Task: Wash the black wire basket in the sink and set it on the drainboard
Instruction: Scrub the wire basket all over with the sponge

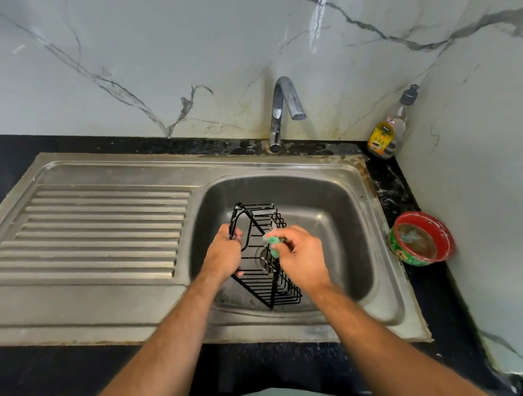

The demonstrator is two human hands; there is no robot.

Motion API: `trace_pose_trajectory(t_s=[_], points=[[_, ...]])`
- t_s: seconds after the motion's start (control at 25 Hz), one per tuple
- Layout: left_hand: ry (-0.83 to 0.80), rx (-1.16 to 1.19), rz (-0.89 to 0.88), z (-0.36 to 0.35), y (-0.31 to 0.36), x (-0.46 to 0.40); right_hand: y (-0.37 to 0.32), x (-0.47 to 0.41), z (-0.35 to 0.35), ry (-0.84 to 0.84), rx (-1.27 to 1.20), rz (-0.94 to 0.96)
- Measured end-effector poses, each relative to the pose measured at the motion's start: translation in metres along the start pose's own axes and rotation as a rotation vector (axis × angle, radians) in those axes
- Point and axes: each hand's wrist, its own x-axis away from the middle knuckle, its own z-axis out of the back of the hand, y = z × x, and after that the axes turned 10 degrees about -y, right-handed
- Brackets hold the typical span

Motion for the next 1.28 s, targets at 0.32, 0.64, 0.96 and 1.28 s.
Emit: trace_pose_trajectory(t_s=[0.32,0.64,0.96,1.28], points=[[-0.007,0.01,0.008,0.003,-0.001,0.003,-0.003,-0.008,0.012,-0.37,0.439,0.192],[0.038,0.022,0.029,-0.002,0.0,0.004,-0.002,0.026,-0.001,-0.023,0.042,0.045],[0.064,0.03,0.048,0.002,-0.004,0.007,-0.012,0.014,0.008,-0.316,0.493,0.312],[0.095,0.072,0.072,0.008,-0.008,0.011,-0.022,0.014,-0.004,-0.255,0.081,0.031]])
